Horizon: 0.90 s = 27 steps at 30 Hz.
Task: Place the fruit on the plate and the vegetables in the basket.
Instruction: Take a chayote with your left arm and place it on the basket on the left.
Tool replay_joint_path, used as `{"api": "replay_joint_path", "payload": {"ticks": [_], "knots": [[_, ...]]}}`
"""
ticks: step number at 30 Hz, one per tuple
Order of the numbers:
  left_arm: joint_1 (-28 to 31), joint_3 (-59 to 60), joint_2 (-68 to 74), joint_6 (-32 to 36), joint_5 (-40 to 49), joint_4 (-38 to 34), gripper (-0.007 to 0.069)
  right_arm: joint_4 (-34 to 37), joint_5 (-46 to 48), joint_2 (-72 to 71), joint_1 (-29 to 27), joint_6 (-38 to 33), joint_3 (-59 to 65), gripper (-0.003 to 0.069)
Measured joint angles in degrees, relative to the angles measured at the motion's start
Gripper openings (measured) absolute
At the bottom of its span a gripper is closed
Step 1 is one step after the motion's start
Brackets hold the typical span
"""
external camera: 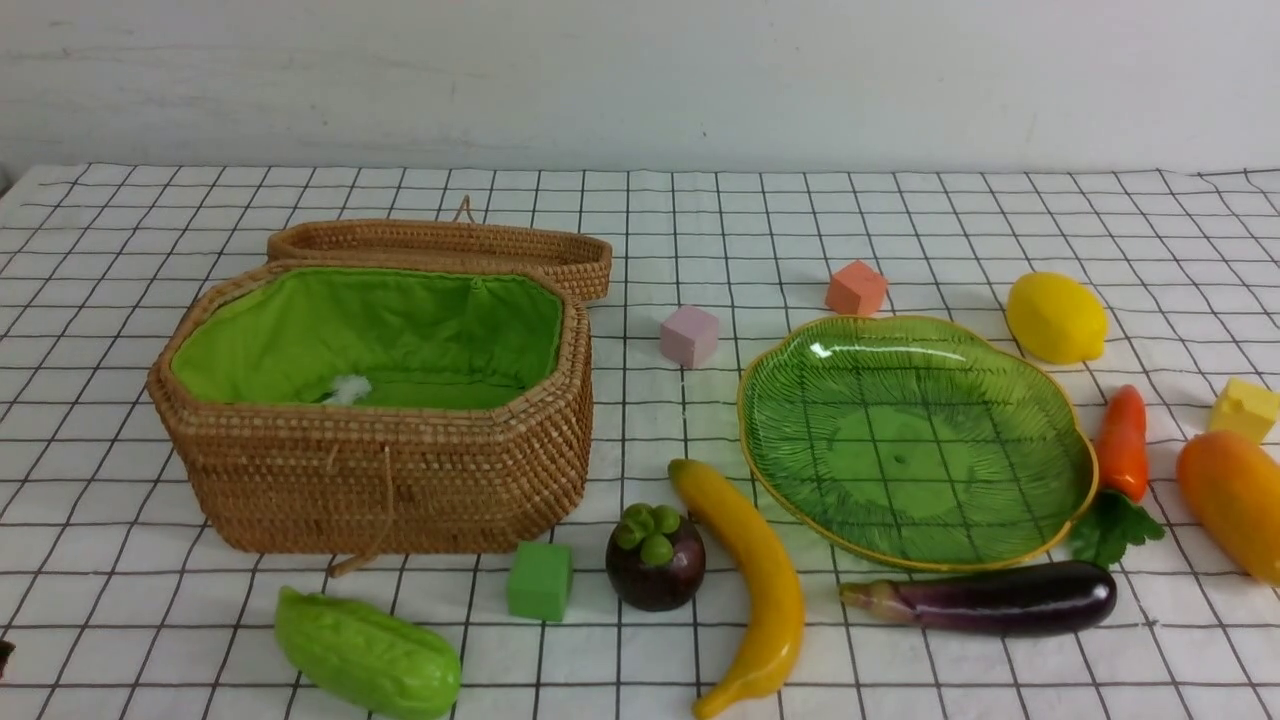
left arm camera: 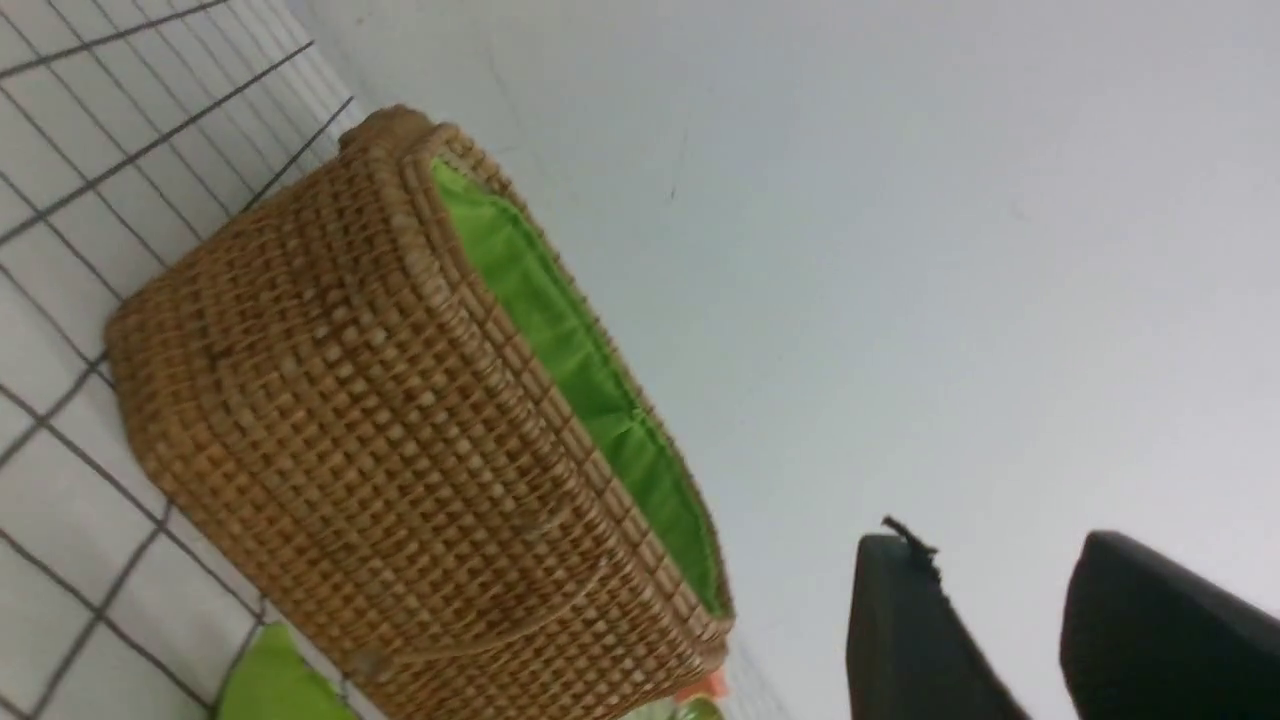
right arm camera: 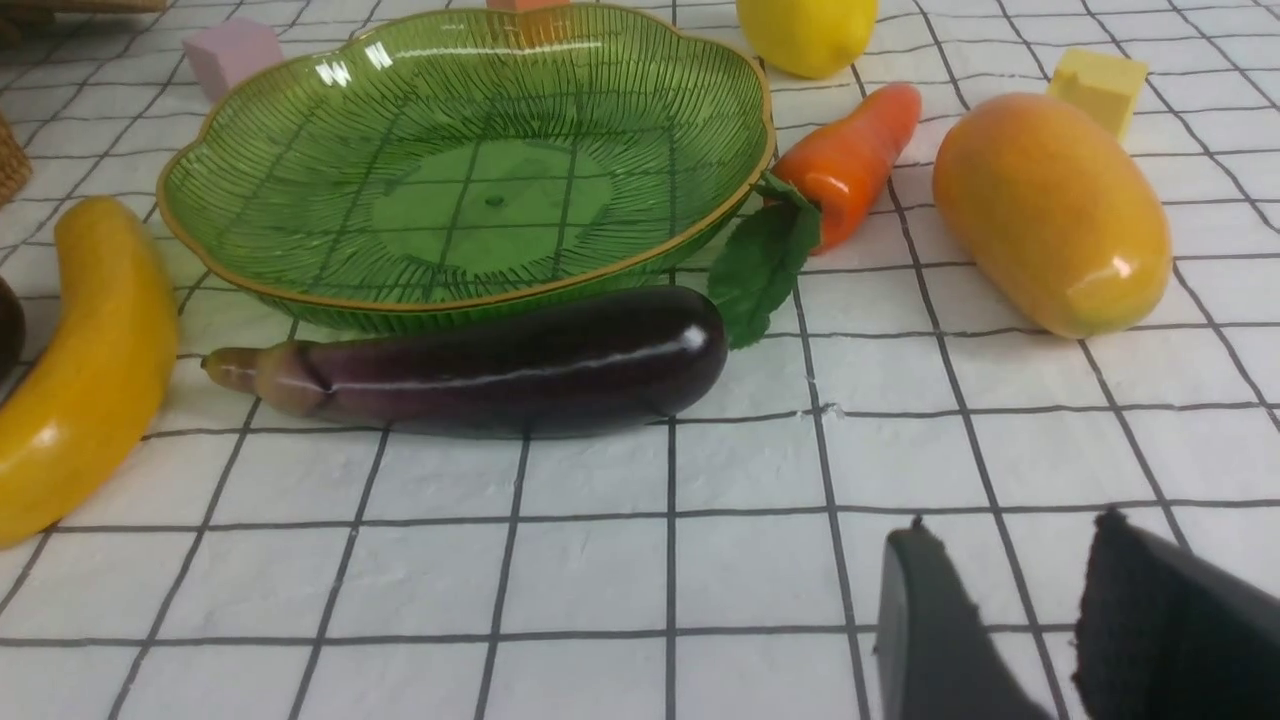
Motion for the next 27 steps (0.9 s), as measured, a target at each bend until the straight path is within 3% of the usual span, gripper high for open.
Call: {"api": "replay_joint_path", "payload": {"ticks": [3, 7, 14, 21, 27], "knots": [[0.0, -4.7, 1.2, 2.3, 8.4, -0.6, 0.0111, 0.0, 0.0, 0.0, 0.0, 0.0, 0.0, 0.0245], [0.0, -14.5, 10.6, 10.2, 20.1, 3.9, -0.0013, 0.0, 0.0, 0.0, 0.0, 0.0, 0.0, 0.0245], [0.0, -32.8, 37.5, 21.6, 43.3, 10.2, -0.0013, -0.3, 0.0, 0.0, 0.0, 0.0, 0.0, 0.0245], [0.0, -42.2, 51.3, 28.9, 53.9, 10.0, -0.0013, -3.5, -0.9, 0.0, 0.0, 0.7, 0.1, 0.0245], [0.0, -46.1, 54.8, 30.1, 55.3, 10.3, -0.0013, 8.9, -12.9, 0.0, 0.0, 14.6, 0.7, 0.0245]]}}
